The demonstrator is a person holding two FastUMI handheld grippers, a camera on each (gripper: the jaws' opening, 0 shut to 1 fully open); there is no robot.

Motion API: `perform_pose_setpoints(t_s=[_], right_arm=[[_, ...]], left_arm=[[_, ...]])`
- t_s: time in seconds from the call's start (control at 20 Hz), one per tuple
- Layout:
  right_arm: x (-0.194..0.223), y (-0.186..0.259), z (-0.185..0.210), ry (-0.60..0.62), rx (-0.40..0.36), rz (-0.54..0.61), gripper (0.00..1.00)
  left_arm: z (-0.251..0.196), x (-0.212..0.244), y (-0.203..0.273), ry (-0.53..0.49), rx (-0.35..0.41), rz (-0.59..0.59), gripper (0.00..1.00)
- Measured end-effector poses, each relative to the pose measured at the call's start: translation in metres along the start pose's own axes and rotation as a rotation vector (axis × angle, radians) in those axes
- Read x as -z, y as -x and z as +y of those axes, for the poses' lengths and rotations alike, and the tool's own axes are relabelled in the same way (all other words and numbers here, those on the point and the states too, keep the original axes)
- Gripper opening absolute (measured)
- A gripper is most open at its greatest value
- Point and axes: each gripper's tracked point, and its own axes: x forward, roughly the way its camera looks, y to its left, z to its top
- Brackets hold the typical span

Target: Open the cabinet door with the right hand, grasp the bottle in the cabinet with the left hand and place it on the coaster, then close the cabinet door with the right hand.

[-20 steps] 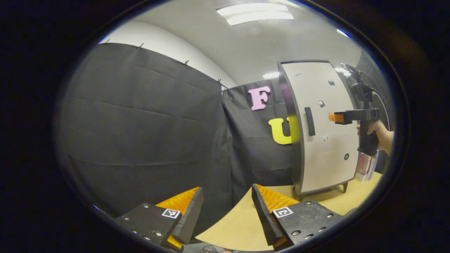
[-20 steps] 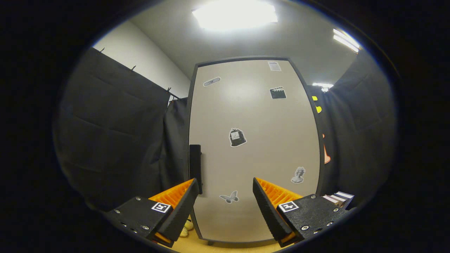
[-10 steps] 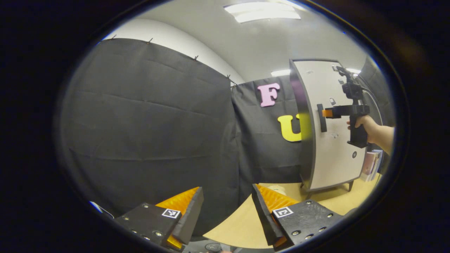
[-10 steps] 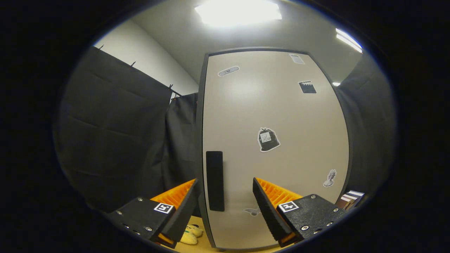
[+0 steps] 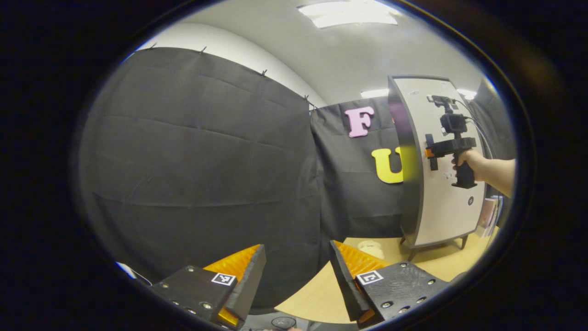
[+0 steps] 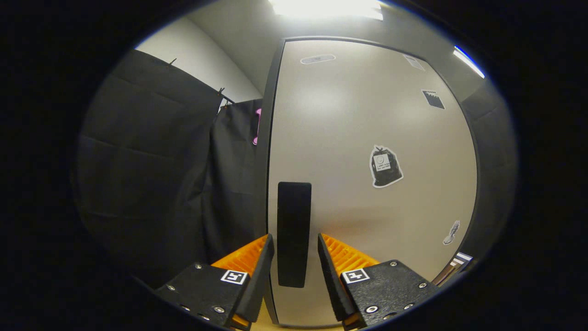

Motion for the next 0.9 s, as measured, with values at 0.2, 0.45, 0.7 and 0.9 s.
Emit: perform_pose_setpoints(t_s=[0.2,0.45,0.7,0.9], right_arm=[[0.008,0.000,0.004,-0.046,-0.008,0.067,0.33],[0.007,0.004,0.004,-0.045,-0.041,0.099,0.16],[0.002,0.028,0.007,-0.067,-0.097,0.099,0.14],[-0.005,0.047,0.009,-0.068,-0.139,0.102,0.16]], left_arm=[[0.002,0.004,-0.002,0.003,0.003,-0.001,0.80],[-0.002,0.000,-0.001,0.018,0.029,-0.008,0.80],[-0.008,-0.007,0.005,0.025,0.102,-0.015,0.79],[-0.012,-0.014,0.012,0.025,0.176,-0.032,0.80]])
